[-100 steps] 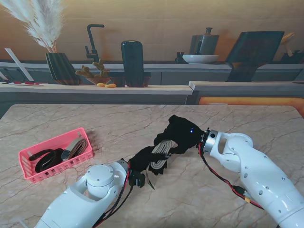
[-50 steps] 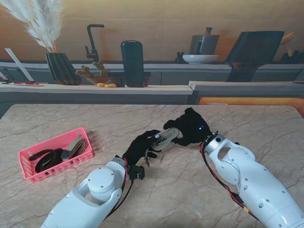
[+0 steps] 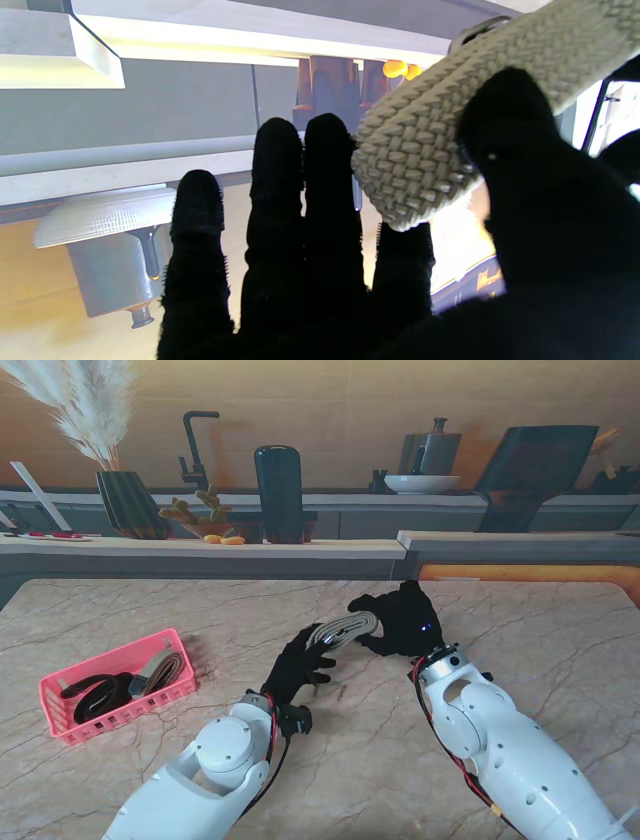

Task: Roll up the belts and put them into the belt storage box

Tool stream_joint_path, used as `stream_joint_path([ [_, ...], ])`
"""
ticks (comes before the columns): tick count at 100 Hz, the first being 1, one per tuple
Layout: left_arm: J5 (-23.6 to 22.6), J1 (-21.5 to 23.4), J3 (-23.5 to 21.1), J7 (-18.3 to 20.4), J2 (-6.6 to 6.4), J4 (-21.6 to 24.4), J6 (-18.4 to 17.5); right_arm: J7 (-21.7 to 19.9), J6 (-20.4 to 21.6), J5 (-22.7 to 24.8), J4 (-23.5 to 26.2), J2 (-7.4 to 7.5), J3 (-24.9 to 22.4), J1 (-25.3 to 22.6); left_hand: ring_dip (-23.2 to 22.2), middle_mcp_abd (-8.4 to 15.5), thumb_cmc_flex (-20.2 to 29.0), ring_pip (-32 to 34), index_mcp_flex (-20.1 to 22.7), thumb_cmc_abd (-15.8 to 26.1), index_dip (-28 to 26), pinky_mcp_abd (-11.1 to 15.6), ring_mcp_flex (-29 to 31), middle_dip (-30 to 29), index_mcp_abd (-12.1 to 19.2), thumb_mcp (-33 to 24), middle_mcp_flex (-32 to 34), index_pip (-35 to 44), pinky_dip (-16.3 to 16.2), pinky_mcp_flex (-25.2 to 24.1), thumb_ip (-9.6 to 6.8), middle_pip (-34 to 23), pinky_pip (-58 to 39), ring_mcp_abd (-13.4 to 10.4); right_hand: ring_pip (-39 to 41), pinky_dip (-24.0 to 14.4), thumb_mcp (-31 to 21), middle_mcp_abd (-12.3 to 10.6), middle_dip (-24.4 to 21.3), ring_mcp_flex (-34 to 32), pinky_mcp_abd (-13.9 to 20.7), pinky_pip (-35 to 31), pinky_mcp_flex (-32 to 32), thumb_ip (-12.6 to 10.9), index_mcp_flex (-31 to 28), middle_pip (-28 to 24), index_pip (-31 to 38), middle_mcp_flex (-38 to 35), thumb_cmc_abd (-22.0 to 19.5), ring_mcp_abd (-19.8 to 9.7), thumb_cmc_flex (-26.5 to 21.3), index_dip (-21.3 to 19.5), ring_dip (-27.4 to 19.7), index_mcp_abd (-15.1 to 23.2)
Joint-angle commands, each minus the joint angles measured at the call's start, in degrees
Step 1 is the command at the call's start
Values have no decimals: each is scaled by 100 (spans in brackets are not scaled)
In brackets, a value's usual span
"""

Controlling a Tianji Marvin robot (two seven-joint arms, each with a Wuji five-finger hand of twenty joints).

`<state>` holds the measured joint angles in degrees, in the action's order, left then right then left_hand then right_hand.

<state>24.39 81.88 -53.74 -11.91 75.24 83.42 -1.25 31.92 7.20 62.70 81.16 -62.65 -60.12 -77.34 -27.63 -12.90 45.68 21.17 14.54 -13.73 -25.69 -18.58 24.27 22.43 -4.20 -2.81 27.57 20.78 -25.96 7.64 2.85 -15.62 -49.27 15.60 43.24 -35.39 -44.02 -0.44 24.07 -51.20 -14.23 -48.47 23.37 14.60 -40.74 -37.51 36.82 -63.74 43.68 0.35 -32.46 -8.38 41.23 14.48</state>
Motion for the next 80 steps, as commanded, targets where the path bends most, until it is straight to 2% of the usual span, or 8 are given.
stream_joint_path([
  [1,-4,51,23,-121,73,-32,-10,97,-94,-92,30,-93,35,-1,110,204,-216,-137,-101,-119,72,268,-115,-76,74,-11,-165,193,88,-21,-180,44,73,-272,135,67,-480,-52,-13,170,-149,-167,-138,-252,-862,-152,2434,46,-1007,-38,-529,-533,64,424],
  [30,396,47,169,-480,237,-60,-280,251,-398,-691,-207,-308,451,149,508,244,-452,-215,-498,-261,182,1028,-132,-237,103,-262,-318,473,225,192,-145,-104,245,-455,262,120,-407,46,-19,208,-189,-253,-194,-286,-814,-303,2465,139,-1070,32,-622,-572,66,324],
  [31,413,48,175,-497,244,-60,-293,253,-408,-707,-220,-315,471,159,605,246,-581,-146,-528,-336,245,1056,-136,-288,108,-538,-322,581,233,217,-118,-142,245,-463,267,120,-406,50,-19,207,-194,-259,-190,-287,-808,-309,2462,136,-1073,37,-622,-570,67,315],
  [42,490,50,228,-715,314,-59,-452,242,-527,-990,-344,-412,697,253,677,306,-884,-59,-604,-523,428,1194,-226,-298,160,-1185,-494,535,299,305,-52,-261,351,-530,382,142,-406,128,-29,234,-255,-318,-251,-313,-811,-410,2473,161,-1058,112,-665,-563,89,195],
  [51,403,30,260,-990,379,-72,-582,191,-551,-1191,-440,-478,895,324,707,347,-998,-31,-616,-572,536,1293,-297,-314,184,-1444,-627,402,317,332,-27,-309,380,-591,459,154,-406,184,-51,223,-296,-360,-288,-350,-842,-466,2467,144,-1013,155,-685,-541,102,135],
  [54,377,30,263,-1061,394,-65,-612,183,-552,-1234,-477,-495,962,351,753,356,-1134,11,-606,-620,601,1312,-328,-356,186,-1751,-672,350,322,333,20,-356,390,-611,510,160,-410,202,-62,222,-318,-391,-297,-374,-841,-499,2465,145,-1002,175,-689,-536,114,111],
  [69,223,33,278,-1432,473,-37,-731,111,-510,-1552,-599,-602,1258,441,772,412,-1100,111,-606,-588,851,1487,-432,-335,213,-1999,-875,-91,374,372,40,-517,482,-692,747,205,-430,342,-64,214,-360,-492,-331,-439,-846,-701,2467,160,-965,263,-718,-527,189,-39],
  [80,183,27,282,-1540,500,-36,-794,28,-408,-1745,-618,-659,1413,451,818,446,-1065,125,-598,-605,840,1579,-408,-349,214,-2084,-881,-116,386,411,46,-564,497,-727,888,227,-440,424,-36,196,-395,-539,-358,-472,-856,-847,2475,156,-954,310,-738,-540,245,-122],
])
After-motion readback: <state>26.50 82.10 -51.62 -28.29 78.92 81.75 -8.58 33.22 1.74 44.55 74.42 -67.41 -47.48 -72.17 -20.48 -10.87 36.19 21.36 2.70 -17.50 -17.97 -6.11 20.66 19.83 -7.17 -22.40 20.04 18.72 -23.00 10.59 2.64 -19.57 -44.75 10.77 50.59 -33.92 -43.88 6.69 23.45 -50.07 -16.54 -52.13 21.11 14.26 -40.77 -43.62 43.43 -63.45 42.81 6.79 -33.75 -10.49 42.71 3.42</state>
